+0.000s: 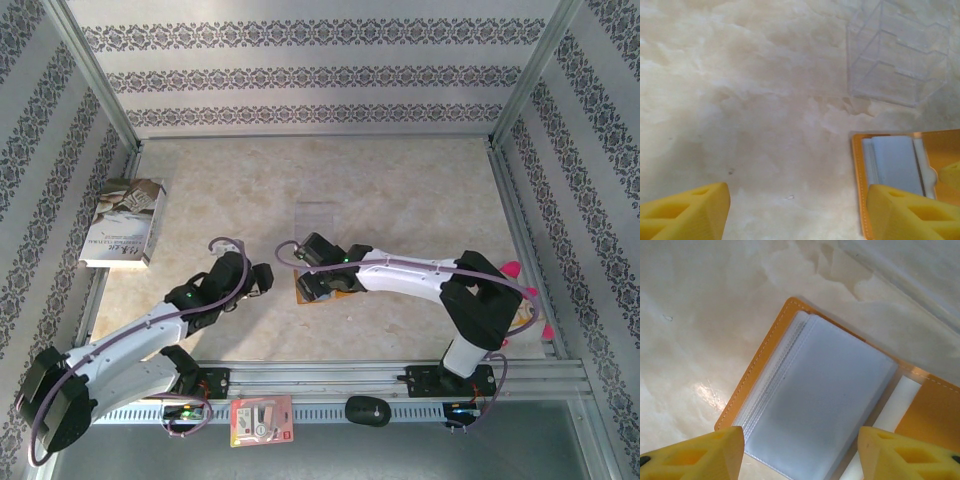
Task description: Take the credit cards out of the card holder
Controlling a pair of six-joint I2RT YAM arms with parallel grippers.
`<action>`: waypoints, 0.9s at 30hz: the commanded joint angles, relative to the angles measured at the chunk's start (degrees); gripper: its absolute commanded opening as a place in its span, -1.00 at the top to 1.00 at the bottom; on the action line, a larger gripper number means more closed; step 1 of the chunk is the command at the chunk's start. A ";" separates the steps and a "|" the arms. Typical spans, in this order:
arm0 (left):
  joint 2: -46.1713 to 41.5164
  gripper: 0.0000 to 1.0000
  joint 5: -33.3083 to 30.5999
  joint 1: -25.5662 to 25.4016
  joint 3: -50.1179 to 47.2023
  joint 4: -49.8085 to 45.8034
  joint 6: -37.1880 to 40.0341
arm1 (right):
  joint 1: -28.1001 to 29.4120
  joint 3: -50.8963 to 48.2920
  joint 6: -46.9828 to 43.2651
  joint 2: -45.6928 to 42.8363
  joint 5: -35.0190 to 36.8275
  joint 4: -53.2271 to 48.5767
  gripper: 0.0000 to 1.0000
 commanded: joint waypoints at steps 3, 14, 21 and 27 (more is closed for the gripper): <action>-1.67 -0.45 -0.95 1.31 -2.10 -2.80 -1.80 | 1.65 3.36 -3.10 2.69 4.69 -3.40 -0.28; -0.74 -0.46 0.65 1.76 -2.15 -1.48 -1.42 | 3.29 4.38 -4.30 7.23 4.78 -3.69 -0.37; 0.20 -0.46 2.00 1.97 -2.31 0.16 -1.28 | 3.33 3.29 -3.07 8.90 6.21 -3.82 -0.20; 2.22 -0.44 4.46 1.97 -2.12 2.67 -0.67 | 2.65 1.85 -2.28 8.48 5.73 -2.09 0.19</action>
